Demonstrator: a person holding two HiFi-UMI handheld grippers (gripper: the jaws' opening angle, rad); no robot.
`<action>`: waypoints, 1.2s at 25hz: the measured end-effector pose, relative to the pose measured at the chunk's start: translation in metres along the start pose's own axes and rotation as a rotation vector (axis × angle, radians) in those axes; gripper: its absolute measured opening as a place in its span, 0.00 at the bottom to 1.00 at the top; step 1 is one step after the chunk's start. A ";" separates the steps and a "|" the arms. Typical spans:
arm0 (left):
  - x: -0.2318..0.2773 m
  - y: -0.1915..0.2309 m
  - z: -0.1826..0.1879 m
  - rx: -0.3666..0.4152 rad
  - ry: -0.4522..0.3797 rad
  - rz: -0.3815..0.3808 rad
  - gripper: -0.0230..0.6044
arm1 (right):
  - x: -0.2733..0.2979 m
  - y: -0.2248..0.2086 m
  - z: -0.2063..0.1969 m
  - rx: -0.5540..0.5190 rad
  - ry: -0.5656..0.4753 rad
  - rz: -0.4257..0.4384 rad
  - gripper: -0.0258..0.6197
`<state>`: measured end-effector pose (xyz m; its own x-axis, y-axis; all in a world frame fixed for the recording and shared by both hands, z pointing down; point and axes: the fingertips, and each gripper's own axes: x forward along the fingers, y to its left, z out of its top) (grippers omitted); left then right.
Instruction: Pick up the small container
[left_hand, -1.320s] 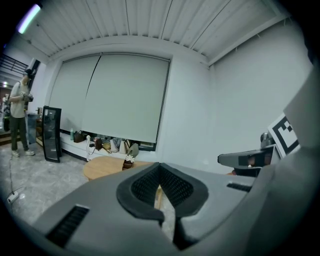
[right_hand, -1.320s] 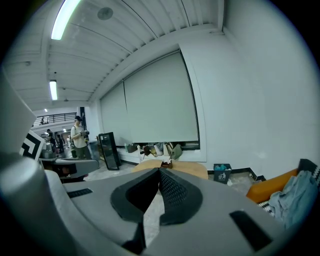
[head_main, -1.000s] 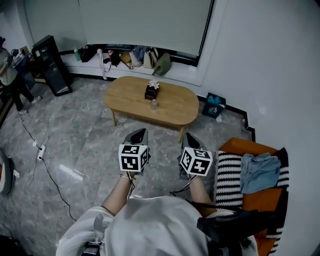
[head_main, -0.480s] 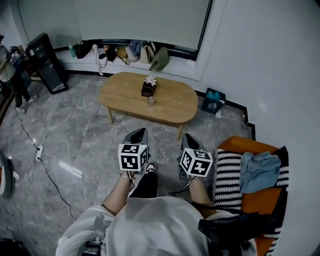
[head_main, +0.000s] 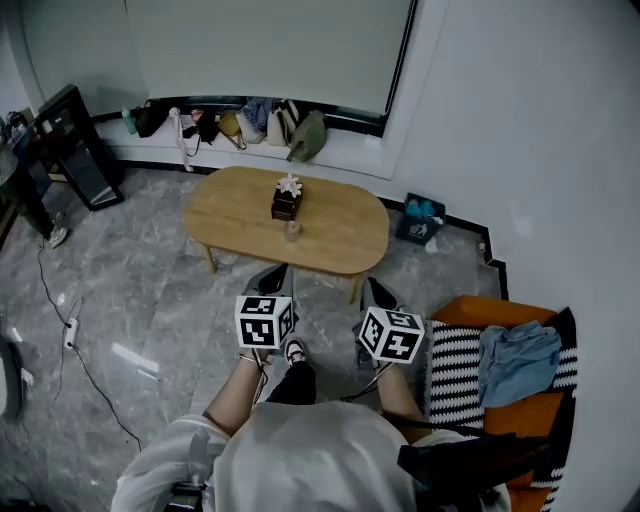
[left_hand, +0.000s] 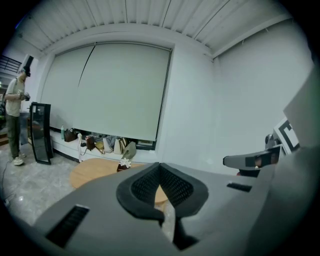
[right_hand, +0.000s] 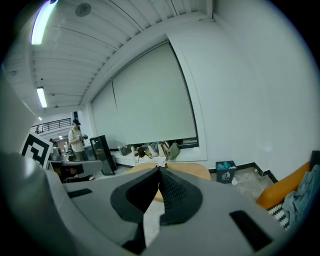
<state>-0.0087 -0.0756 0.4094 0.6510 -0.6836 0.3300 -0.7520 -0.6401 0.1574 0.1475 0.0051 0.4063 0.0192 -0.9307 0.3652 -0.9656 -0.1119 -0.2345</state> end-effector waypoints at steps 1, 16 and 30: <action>0.008 0.003 0.005 -0.002 -0.003 -0.001 0.05 | 0.007 -0.002 0.006 -0.002 -0.005 0.001 0.08; 0.134 0.052 0.045 -0.039 0.026 -0.032 0.05 | 0.118 -0.032 0.065 -0.033 0.019 -0.026 0.08; 0.235 0.128 0.083 -0.066 0.033 0.004 0.05 | 0.249 -0.031 0.112 -0.060 0.047 0.009 0.08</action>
<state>0.0563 -0.3473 0.4294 0.6454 -0.6731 0.3612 -0.7602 -0.6123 0.2171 0.2108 -0.2621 0.4036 -0.0005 -0.9141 0.4054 -0.9795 -0.0812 -0.1843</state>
